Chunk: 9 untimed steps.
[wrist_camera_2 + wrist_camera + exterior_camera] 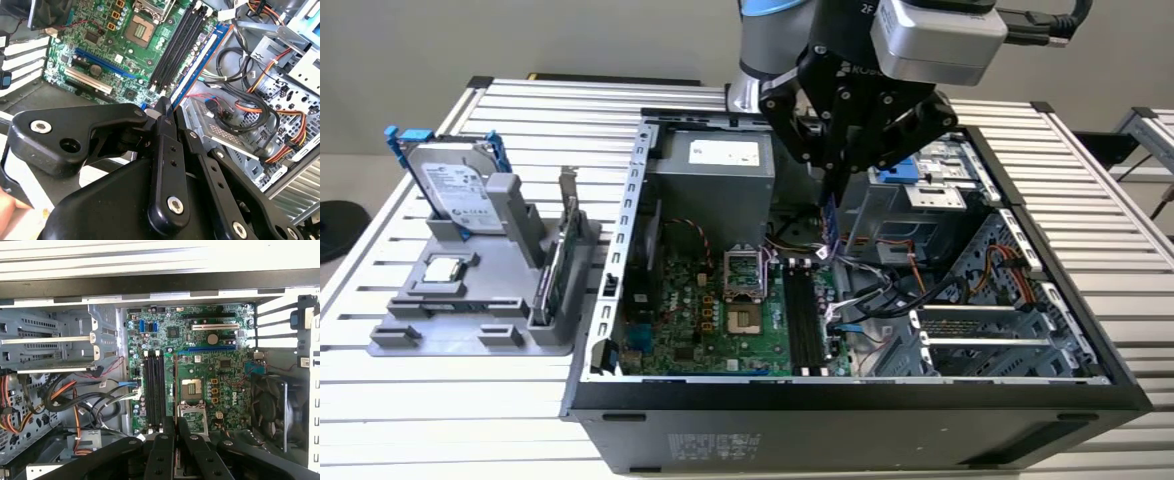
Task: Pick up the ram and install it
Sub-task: 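Insert the ram into the slot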
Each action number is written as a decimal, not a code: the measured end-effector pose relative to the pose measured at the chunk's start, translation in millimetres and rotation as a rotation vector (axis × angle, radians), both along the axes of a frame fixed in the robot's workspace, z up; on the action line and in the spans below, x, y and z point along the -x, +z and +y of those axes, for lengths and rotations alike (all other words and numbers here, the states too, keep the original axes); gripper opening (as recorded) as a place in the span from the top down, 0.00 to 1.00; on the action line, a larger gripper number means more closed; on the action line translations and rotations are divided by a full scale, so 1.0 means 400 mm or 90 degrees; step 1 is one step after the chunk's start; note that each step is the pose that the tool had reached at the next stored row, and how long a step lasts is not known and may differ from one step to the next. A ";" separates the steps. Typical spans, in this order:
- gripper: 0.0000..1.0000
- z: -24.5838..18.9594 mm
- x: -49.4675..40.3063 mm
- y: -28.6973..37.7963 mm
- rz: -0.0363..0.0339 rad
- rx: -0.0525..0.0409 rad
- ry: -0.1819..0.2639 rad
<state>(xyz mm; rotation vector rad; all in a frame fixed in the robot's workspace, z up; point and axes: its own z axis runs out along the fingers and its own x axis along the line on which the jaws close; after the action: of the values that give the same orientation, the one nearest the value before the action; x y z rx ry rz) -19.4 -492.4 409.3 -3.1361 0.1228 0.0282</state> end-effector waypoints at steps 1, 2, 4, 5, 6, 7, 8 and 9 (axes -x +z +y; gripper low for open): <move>1.00 0.000 0.000 0.000 0.0008 0.0000 0.000; 1.00 0.000 0.000 0.000 0.0015 0.0000 0.000; 1.00 0.000 0.000 0.000 0.0030 0.0000 0.000; 1.00 0.000 0.000 0.000 0.0037 0.0000 0.000; 1.00 0.000 0.000 0.000 0.0044 -0.0001 0.000; 1.00 0.000 0.000 0.000 0.0052 -0.0001 0.000; 1.00 0.000 0.000 0.000 0.0056 -0.0001 0.000; 1.00 0.000 0.000 0.000 0.0057 -0.0001 0.000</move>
<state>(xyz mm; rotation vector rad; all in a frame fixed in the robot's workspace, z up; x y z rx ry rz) -19.4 -492.5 409.3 -3.1362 0.1228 0.0422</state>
